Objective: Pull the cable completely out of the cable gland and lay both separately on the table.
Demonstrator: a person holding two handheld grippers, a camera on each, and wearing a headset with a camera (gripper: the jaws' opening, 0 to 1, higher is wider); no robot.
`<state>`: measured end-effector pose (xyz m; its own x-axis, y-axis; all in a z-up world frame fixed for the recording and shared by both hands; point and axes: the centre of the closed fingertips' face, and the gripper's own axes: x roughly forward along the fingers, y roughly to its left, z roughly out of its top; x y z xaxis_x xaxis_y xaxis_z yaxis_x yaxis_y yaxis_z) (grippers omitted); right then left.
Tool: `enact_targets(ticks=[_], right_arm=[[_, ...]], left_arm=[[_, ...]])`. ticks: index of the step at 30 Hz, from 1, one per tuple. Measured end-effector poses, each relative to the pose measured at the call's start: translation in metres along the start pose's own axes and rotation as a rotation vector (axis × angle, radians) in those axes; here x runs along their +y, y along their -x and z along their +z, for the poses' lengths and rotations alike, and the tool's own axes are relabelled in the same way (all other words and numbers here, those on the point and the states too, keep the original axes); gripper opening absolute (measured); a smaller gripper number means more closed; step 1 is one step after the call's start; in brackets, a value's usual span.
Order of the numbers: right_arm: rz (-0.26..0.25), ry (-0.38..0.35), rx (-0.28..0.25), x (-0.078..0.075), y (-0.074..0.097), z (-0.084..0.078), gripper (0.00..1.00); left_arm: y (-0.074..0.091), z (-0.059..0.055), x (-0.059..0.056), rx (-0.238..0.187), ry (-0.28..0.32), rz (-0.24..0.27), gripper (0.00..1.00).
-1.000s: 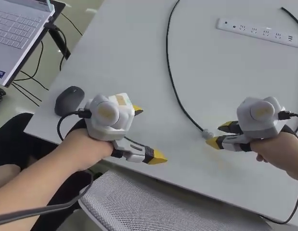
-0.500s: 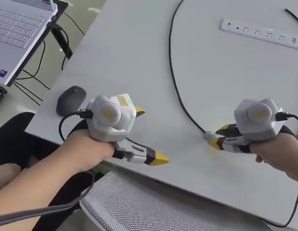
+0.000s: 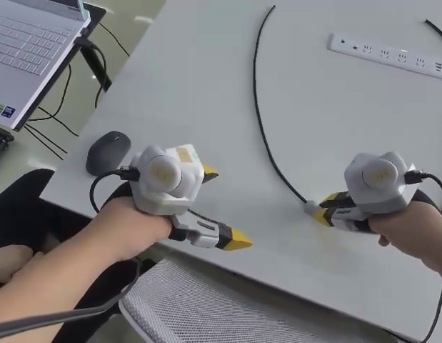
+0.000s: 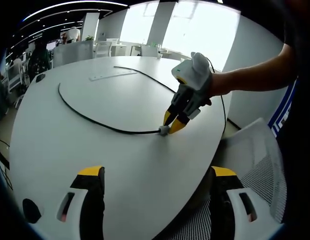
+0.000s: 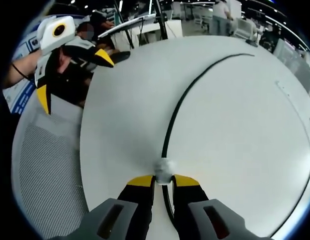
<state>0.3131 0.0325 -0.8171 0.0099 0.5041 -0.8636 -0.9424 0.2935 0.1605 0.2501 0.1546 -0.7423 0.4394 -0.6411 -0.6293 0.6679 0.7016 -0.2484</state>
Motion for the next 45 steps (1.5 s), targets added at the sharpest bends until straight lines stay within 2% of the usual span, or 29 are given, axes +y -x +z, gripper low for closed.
enact_targets(ticks=[5,7,14,23,33,37,41,45], right_arm=[[-0.017,-0.014,0.006,-0.002,0.0,-0.001,0.09],[-0.039,-0.005,0.011,-0.004,0.001,-0.001,0.08],[-0.027,-0.022,-0.007,-0.003,0.008,0.002,0.08],[-0.002,-0.013,-0.042,0.005,0.027,0.012,0.07],[0.031,0.004,-0.089,0.02,0.053,0.029,0.07],[0.038,0.029,-0.081,0.027,0.063,0.029,0.07],[0.048,0.03,-0.094,0.03,0.072,0.029,0.07],[0.056,0.038,-0.104,0.036,0.082,0.03,0.07]], left_arm=[[0.0,-0.001,0.001,-0.001,-0.005,0.004,0.87],[0.0,-0.001,0.002,-0.004,-0.004,0.009,0.87],[-0.001,0.003,-0.002,-0.013,-0.006,0.007,0.86],[-0.005,0.011,-0.012,-0.014,-0.029,-0.008,0.86],[-0.007,0.035,-0.027,-0.043,-0.074,-0.032,0.86],[-0.009,0.043,-0.035,-0.046,-0.093,-0.046,0.86],[-0.012,0.049,-0.043,-0.042,-0.114,-0.06,0.85],[-0.017,0.059,-0.049,-0.057,-0.126,-0.079,0.84]])
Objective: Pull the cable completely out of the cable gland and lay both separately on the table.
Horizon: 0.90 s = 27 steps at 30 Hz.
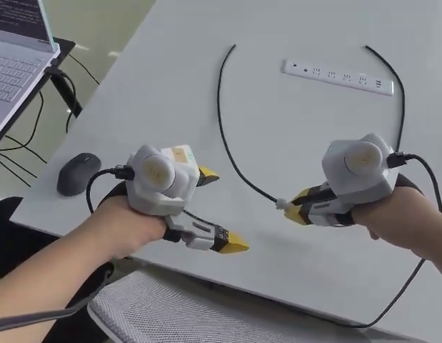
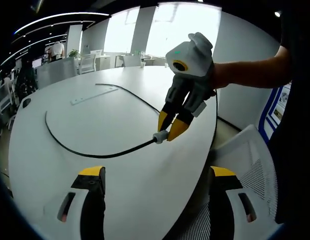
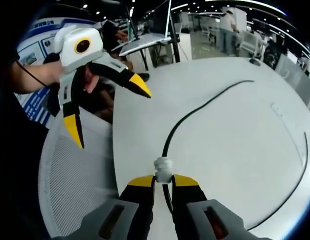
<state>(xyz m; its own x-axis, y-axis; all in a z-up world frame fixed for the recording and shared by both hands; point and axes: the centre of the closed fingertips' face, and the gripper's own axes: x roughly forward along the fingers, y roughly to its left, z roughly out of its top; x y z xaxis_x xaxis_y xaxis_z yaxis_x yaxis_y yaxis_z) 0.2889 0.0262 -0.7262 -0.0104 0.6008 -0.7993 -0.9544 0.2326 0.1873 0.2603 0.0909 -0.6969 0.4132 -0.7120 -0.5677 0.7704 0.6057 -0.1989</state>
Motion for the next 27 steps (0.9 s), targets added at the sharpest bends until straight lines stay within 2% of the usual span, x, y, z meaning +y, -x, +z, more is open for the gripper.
enact_targets(ticks=[5,8,12,20,27], right_arm=[[0.019,0.011,-0.005,0.007,0.009,0.0,0.07],[0.025,0.018,-0.006,0.01,0.014,0.0,0.07],[0.036,0.03,-0.011,0.015,0.022,0.0,0.07],[0.053,0.053,-0.008,0.024,0.032,-0.003,0.07],[0.067,0.08,-0.012,0.027,0.039,-0.005,0.07]], left_arm=[[-0.01,0.016,-0.003,-0.014,-0.02,-0.026,0.83],[-0.013,0.021,-0.005,-0.01,-0.04,-0.035,0.82],[-0.017,0.03,-0.01,-0.018,-0.036,-0.053,0.77],[-0.026,0.036,-0.021,-0.02,-0.053,-0.084,0.74],[-0.038,0.04,-0.031,-0.021,-0.076,-0.131,0.7]])
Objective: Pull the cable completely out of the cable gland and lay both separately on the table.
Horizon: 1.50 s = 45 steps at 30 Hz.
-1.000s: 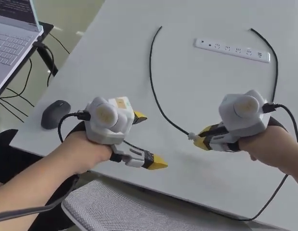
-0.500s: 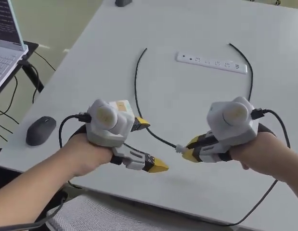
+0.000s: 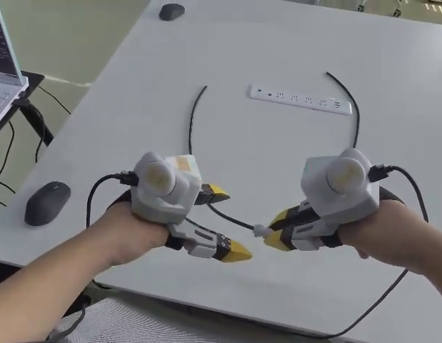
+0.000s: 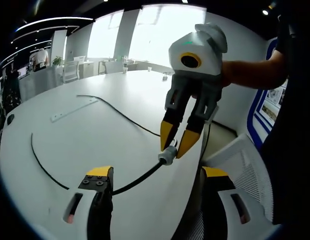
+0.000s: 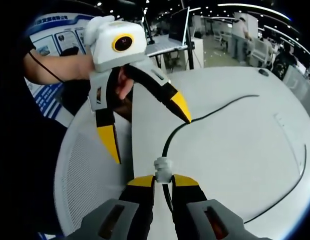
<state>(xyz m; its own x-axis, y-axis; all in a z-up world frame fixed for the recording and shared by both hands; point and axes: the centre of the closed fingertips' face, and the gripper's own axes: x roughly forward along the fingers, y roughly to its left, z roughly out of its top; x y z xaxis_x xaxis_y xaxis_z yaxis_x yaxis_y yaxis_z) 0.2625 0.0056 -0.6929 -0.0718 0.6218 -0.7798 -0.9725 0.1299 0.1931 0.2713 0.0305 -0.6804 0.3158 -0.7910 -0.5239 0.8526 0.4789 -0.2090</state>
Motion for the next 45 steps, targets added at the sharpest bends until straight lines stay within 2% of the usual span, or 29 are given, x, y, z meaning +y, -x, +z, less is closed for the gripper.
enact_targets(ticks=[10,20,22,27,35,45], right_arm=[[0.04,0.063,-0.002,0.008,0.007,0.002,0.07],[0.082,0.124,-0.012,0.011,0.011,0.0,0.07],[0.088,0.136,-0.016,0.011,0.012,0.0,0.07],[0.105,0.153,-0.015,0.013,0.013,-0.001,0.07],[0.124,0.179,-0.023,0.019,0.016,-0.001,0.07],[0.128,0.206,-0.028,0.019,0.016,-0.003,0.07]], left_arm=[[-0.012,0.005,-0.011,-0.017,0.004,-0.068,0.57],[-0.017,0.012,-0.018,-0.054,0.01,-0.101,0.46],[-0.017,0.013,-0.02,-0.063,0.0,-0.113,0.42],[-0.018,0.012,-0.023,-0.071,0.0,-0.128,0.35],[-0.021,0.012,-0.03,-0.076,-0.035,-0.157,0.25],[-0.023,0.013,-0.035,-0.083,-0.048,-0.176,0.19]])
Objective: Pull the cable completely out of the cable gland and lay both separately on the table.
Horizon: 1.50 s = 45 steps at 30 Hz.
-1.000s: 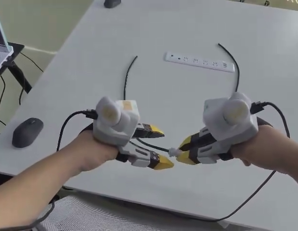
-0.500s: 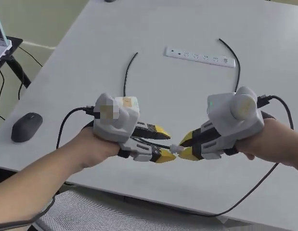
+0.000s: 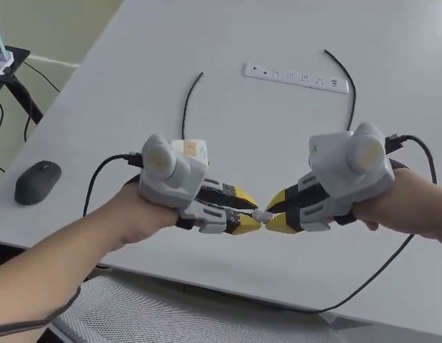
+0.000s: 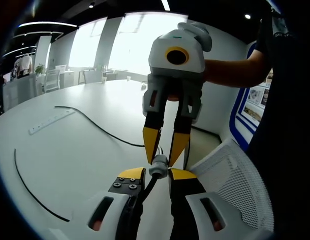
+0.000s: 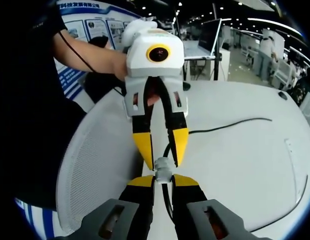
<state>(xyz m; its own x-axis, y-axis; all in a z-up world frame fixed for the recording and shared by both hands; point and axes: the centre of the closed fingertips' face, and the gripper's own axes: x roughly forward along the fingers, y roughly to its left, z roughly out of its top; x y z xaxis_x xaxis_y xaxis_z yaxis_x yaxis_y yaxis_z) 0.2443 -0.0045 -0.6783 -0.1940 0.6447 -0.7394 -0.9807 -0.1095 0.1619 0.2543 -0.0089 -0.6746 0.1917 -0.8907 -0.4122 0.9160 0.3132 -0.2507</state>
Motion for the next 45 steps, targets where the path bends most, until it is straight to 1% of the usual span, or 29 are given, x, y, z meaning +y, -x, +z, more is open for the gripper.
enact_targets(ticks=[5,7,10,13,15,17,19,20,24,25,26,28,29,31,32,33,35,38,39,40,41,42,44,45], right_arm=[[0.007,0.008,0.001,0.003,-0.002,-0.001,0.07],[0.006,0.011,0.002,0.003,-0.002,-0.002,0.07],[0.007,0.017,0.002,0.002,-0.003,-0.003,0.07],[0.004,0.018,-0.003,0.001,-0.003,-0.004,0.07],[-0.008,0.03,-0.009,-0.001,-0.003,-0.004,0.08],[-0.01,0.015,-0.021,0.0,-0.003,-0.003,0.08],[-0.017,0.006,-0.037,-0.001,-0.003,-0.003,0.08],[-0.024,0.0,-0.057,-0.002,-0.003,-0.002,0.09],[-0.027,-0.08,-0.137,-0.003,0.001,0.001,0.09],[-0.024,-0.099,-0.139,-0.003,0.002,-0.001,0.09],[-0.015,-0.13,-0.151,-0.003,0.004,-0.002,0.09],[-0.005,-0.161,-0.178,-0.004,0.007,-0.003,0.1],[0.01,-0.206,-0.214,-0.004,0.01,-0.001,0.11],[0.029,-0.27,-0.272,-0.005,0.016,0.004,0.12],[0.06,-0.34,-0.338,-0.006,0.021,0.01,0.13],[0.097,-0.4,-0.376,-0.004,0.025,0.015,0.15],[0.14,-0.47,-0.428,-0.006,0.03,0.018,0.16],[0.192,-0.565,-0.46,-0.012,0.031,0.015,0.16],[0.241,-0.621,-0.474,-0.011,0.031,0.016,0.17],[0.283,-0.653,-0.481,-0.009,0.032,0.016,0.18],[0.308,-0.677,-0.479,-0.009,0.03,0.015,0.18],[0.32,-0.688,-0.478,-0.01,0.029,0.014,0.17],[0.386,-0.744,-0.479,-0.006,0.03,0.015,0.17],[0.403,-0.765,-0.479,-0.006,0.03,0.016,0.16]], left_arm=[[-0.002,-0.001,-0.002,-0.005,-0.002,-0.01,0.18],[-0.003,-0.002,-0.005,-0.005,-0.017,-0.018,0.16],[-0.003,-0.002,-0.005,-0.005,-0.019,-0.017,0.16],[-0.004,-0.001,-0.005,-0.007,-0.034,-0.013,0.16],[-0.003,-0.001,-0.003,-0.006,-0.039,-0.001,0.16],[-0.003,0.0,-0.003,-0.007,-0.033,-0.001,0.15],[-0.002,0.0,-0.003,-0.005,-0.033,0.004,0.15],[-0.001,0.001,-0.002,-0.005,-0.027,0.008,0.15],[0.002,0.003,-0.002,-0.011,-0.02,0.008,0.15],[0.003,0.004,-0.002,-0.012,-0.017,0.009,0.15],[0.003,0.005,-0.002,-0.015,-0.018,0.009,0.15],[0.005,0.007,-0.001,-0.022,-0.012,0.01,0.15],[0.005,0.008,-0.001,-0.021,-0.011,0.01,0.15],[0.005,0.008,-0.001,-0.019,-0.012,0.009,0.15],[0.005,0.009,-0.001,-0.017,-0.014,0.009,0.15],[0.005,0.01,-0.001,-0.019,-0.017,0.007,0.15],[0.006,0.013,0.0,-0.023,-0.026,0.009,0.15],[0.007,0.021,-0.003,-0.033,-0.051,0.005,0.15],[0.007,0.023,-0.005,-0.033,-0.066,0.001,0.15],[0.006,0.025,-0.005,-0.033,-0.076,0.001,0.15],[0.006,0.027,-0.006,-0.035,-0.084,0.001,0.15],[0.006,0.028,-0.006,-0.035,-0.098,0.001,0.15],[0.006,0.029,-0.007,-0.025,-0.115,0.001,0.15],[0.006,0.029,-0.007,-0.023,-0.121,0.001,0.15]])
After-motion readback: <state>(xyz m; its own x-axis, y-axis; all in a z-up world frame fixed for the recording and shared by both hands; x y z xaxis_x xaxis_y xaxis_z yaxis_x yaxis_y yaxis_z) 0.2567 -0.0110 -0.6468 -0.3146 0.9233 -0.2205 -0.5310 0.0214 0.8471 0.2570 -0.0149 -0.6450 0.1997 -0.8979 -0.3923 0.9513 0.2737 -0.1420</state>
